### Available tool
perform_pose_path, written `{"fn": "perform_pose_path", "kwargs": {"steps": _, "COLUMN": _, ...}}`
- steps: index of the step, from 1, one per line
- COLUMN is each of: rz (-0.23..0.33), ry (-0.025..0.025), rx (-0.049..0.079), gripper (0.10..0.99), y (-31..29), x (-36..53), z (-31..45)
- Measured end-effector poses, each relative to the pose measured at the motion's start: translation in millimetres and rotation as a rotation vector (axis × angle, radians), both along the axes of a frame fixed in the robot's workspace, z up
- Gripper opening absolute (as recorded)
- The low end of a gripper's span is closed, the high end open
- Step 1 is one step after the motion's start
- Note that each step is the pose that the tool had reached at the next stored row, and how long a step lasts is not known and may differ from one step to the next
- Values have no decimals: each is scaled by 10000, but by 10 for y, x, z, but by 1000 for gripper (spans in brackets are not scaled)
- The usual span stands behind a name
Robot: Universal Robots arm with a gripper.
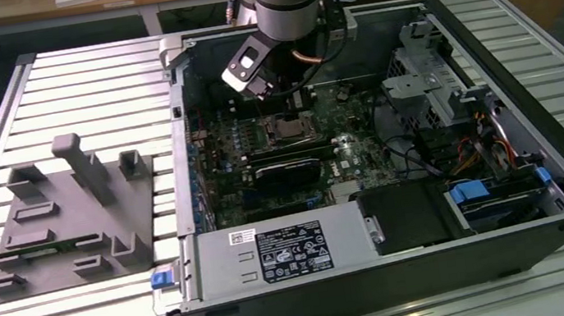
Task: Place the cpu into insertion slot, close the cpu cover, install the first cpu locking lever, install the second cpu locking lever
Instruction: 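Close the cpu cover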
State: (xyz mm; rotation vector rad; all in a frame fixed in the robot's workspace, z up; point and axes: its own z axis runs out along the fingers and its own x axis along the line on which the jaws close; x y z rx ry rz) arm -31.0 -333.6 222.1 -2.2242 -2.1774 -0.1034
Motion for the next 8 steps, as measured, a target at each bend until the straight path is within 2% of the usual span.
{"fn": "perform_pose_path", "kwargs": {"steps": 8, "rz": 159, "ry": 0, "rx": 1, "gripper": 106, "y": 0, "x": -2, "z": -1}}
